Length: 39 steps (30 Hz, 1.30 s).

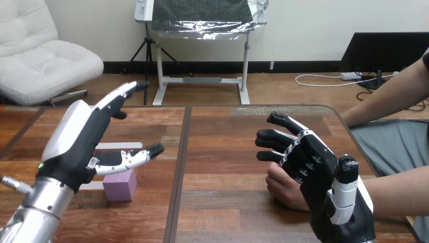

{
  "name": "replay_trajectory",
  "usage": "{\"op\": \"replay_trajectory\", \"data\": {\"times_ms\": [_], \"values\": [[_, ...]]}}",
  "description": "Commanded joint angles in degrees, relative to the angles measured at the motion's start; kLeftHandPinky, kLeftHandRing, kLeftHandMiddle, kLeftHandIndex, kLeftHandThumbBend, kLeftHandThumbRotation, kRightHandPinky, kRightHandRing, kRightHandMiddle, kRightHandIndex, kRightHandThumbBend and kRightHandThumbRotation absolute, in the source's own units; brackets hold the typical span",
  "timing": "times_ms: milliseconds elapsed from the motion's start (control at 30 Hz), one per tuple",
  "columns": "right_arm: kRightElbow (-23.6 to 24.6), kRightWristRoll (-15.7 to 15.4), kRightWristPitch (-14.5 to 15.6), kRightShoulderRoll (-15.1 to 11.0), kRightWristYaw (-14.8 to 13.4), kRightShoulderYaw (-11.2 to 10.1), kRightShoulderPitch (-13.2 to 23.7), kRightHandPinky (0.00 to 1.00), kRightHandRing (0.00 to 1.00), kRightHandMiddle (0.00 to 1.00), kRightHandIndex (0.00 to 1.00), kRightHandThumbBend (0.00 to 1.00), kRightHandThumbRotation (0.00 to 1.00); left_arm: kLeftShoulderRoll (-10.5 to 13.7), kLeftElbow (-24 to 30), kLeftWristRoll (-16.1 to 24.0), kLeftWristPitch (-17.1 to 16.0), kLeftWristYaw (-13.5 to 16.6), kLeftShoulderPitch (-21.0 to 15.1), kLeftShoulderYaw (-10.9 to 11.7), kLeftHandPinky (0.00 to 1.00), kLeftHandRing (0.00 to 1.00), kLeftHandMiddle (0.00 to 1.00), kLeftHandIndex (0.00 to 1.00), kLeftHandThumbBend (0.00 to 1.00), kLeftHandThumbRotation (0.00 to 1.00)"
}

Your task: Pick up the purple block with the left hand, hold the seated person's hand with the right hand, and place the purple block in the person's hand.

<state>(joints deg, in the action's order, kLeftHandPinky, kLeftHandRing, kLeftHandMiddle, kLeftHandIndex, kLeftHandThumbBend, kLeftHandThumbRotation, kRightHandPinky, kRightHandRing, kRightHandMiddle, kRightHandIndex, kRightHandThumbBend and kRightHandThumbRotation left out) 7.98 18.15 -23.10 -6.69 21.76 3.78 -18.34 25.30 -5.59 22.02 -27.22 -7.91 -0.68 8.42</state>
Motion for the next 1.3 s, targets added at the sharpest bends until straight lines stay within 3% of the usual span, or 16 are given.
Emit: {"op": "replay_trajectory", "data": {"times_ms": [0,600,1267], "values": [[0.0,0.5,-0.7,1.0,0.2,-0.7,3.2,0.72,0.77,0.76,0.83,1.00,1.00,2.8,-2.2,3.1,0.8,1.8,-5.2,-1.4,0.75,0.89,0.90,0.88,0.71,0.27],[0.2,0.1,-0.8,1.0,-0.1,-0.9,2.8,0.71,0.77,0.75,0.82,1.00,1.00,8.1,-12.1,11.5,2.2,2.8,-12.1,-6.8,0.75,0.86,0.89,0.89,0.76,0.26],[0.3,0.7,-0.8,0.8,0.3,-1.3,2.8,0.71,0.77,0.75,0.81,1.00,1.00,10.8,-24.1,19.2,6.6,4.3,-19.7,-14.4,0.78,0.87,0.89,0.87,0.86,0.40]]}}
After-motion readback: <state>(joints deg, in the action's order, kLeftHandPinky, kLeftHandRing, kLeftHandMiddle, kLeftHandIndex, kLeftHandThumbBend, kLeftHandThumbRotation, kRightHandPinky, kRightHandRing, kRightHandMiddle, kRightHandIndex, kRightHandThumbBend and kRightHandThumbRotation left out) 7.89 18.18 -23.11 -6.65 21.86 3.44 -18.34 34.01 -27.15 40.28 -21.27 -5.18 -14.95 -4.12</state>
